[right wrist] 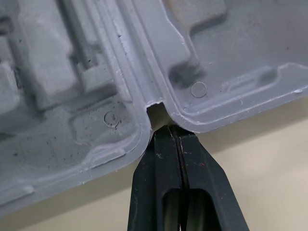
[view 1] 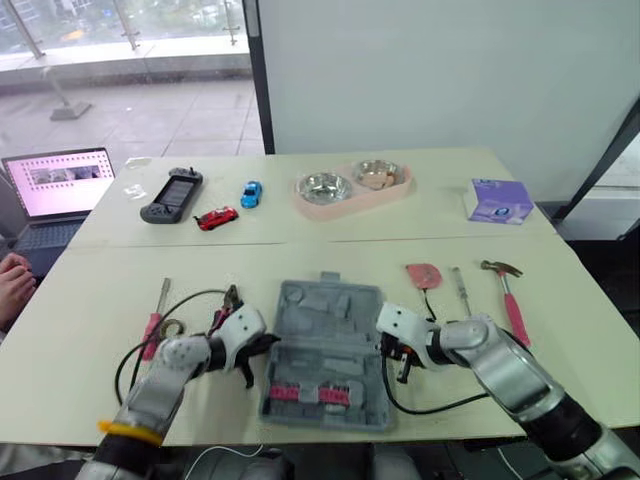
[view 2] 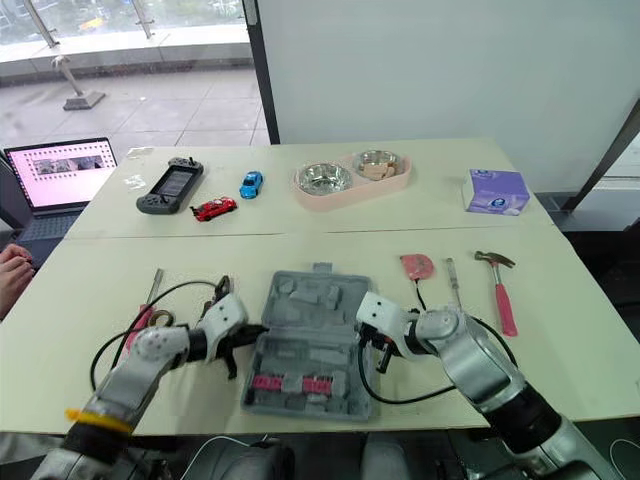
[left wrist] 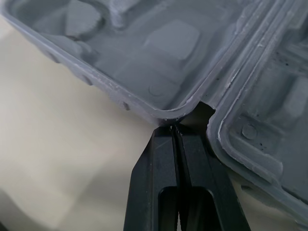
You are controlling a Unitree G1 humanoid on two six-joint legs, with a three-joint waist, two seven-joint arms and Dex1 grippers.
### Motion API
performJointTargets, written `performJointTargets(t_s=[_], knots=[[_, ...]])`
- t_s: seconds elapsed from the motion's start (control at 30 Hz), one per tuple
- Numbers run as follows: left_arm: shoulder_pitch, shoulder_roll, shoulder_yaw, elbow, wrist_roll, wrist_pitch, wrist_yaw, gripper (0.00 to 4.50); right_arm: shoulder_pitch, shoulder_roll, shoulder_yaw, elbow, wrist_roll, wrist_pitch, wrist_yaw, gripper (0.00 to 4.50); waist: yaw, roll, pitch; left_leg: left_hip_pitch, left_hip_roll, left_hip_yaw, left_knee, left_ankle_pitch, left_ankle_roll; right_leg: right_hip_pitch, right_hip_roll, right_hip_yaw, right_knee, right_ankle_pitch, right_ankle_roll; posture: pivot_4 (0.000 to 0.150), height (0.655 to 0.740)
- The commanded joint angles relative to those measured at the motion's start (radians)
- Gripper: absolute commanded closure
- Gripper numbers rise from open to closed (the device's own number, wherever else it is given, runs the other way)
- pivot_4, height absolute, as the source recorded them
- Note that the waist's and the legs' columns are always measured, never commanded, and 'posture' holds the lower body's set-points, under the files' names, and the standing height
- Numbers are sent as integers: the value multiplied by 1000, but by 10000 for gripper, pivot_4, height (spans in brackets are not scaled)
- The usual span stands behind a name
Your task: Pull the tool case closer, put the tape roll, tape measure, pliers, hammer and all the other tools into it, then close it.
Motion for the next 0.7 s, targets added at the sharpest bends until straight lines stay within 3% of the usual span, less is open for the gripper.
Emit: performJointTargets(t_s=[0.03, 0.2, 0.7], knots=[[106, 37, -33, -115, -26, 95, -17, 44291, 10, 1, 13, -111, 48, 7, 23, 45000, 2, 0, 0, 0, 0, 0, 0, 0, 0, 0, 0, 0, 0, 0, 0, 1500, 7239], [198, 112, 16, -195, -58, 123, -14, 44291, 50, -25, 1, -185, 84, 66, 23, 45000, 6, 0, 0, 0, 0, 3, 0, 0, 0, 0, 0, 0, 0, 0, 0, 1500, 7239], [128, 118, -21, -157, -89, 135, 9, 44291, 77, -57, 8, -167, 95, 79, -56, 45000, 29, 0, 0, -2, 1, 6, 0, 0, 0, -1, -1, 0, -1, 0, 0, 1500, 7239]])
